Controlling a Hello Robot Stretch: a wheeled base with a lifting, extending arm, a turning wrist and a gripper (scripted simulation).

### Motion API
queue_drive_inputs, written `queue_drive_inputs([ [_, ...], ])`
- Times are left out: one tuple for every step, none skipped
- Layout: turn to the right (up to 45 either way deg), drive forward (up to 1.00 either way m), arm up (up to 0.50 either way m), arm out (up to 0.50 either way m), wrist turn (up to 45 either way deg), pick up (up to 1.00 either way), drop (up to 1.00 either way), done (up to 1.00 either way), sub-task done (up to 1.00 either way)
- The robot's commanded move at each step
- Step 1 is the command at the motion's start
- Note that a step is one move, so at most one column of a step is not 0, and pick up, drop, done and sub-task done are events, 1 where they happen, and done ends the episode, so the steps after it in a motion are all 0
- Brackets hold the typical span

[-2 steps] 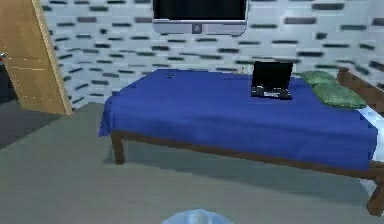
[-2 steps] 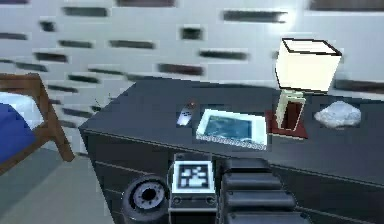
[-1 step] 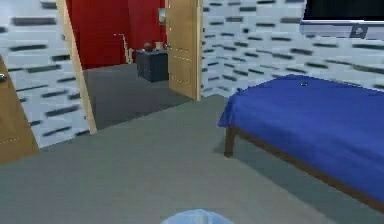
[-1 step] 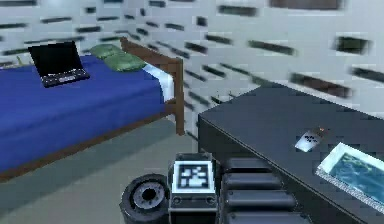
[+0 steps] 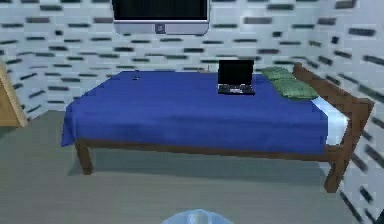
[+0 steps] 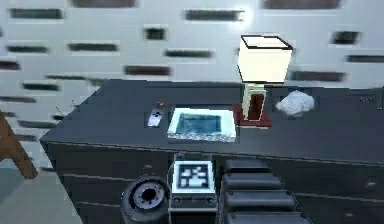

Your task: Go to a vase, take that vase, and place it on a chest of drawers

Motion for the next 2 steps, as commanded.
queue_drive_inputs([
  [45.0, 0.0, 0.0, 0.0, 0.0, 0.0, 0.0, 0.0, 0.0],
  [12.0, 0.0, 0.0, 0.0, 0.0, 0.0, 0.0, 0.0, 0.0],
])
